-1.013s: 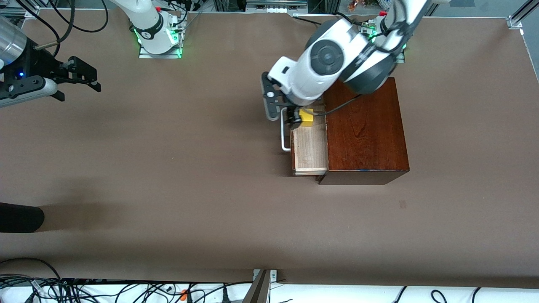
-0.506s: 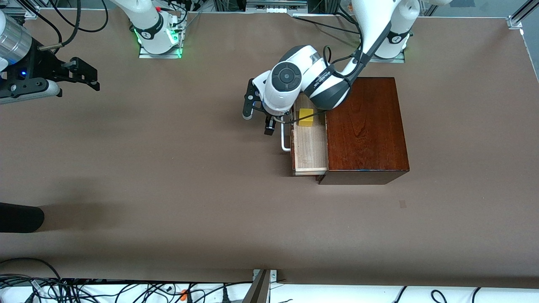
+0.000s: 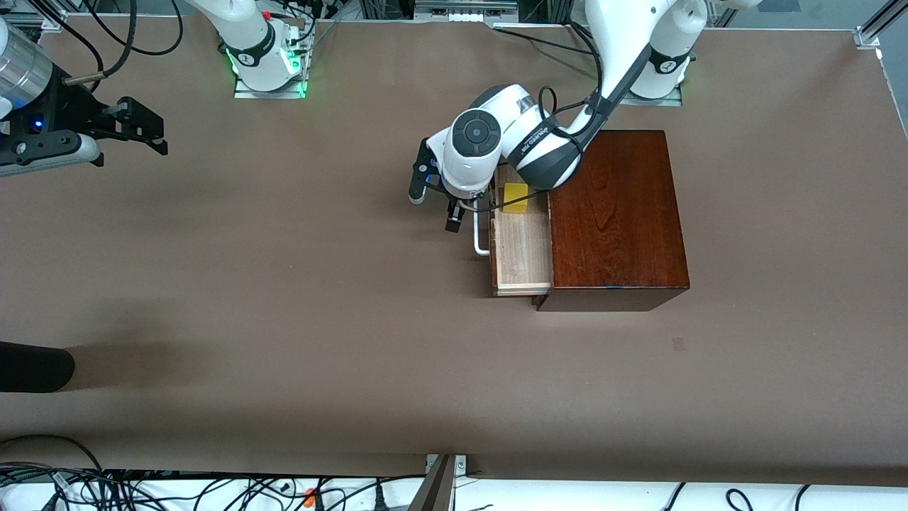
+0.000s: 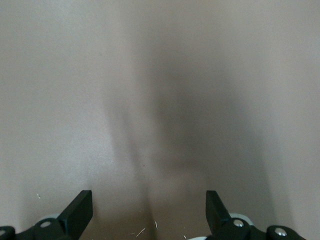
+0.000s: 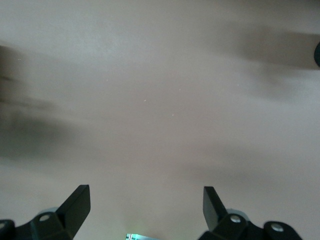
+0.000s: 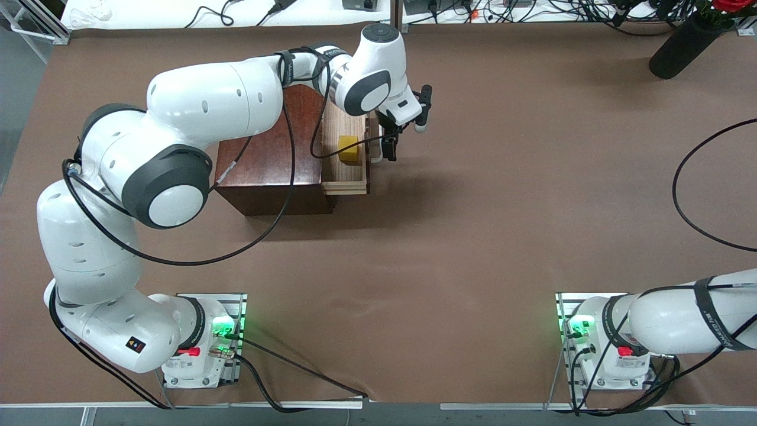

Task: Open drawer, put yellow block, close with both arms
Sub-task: 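Push the drawer front into the box with the left gripper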

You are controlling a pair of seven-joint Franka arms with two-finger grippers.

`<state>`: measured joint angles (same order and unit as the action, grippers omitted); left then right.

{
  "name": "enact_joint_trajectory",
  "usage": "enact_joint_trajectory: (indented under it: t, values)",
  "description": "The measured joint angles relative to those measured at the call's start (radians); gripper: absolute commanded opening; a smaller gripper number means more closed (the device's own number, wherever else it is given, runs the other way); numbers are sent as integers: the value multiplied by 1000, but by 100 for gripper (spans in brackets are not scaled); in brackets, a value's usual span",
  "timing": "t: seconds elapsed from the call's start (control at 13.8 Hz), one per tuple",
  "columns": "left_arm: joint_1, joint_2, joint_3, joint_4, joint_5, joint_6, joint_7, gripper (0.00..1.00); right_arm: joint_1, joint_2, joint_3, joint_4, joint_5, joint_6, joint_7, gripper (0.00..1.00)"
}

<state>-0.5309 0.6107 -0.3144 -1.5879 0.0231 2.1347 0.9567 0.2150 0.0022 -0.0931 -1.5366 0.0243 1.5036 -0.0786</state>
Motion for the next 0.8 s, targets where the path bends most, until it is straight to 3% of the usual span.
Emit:
enact_joint_trajectory:
  t: [0.43,0.8]
  values:
    - [6,10,4,-6,34,-18,-6,100,2,5,0,9,-1,0,0,100]
    - [50,-2,4,-3,35,-130,-11,100,2,5,0,9,-1,0,0,100]
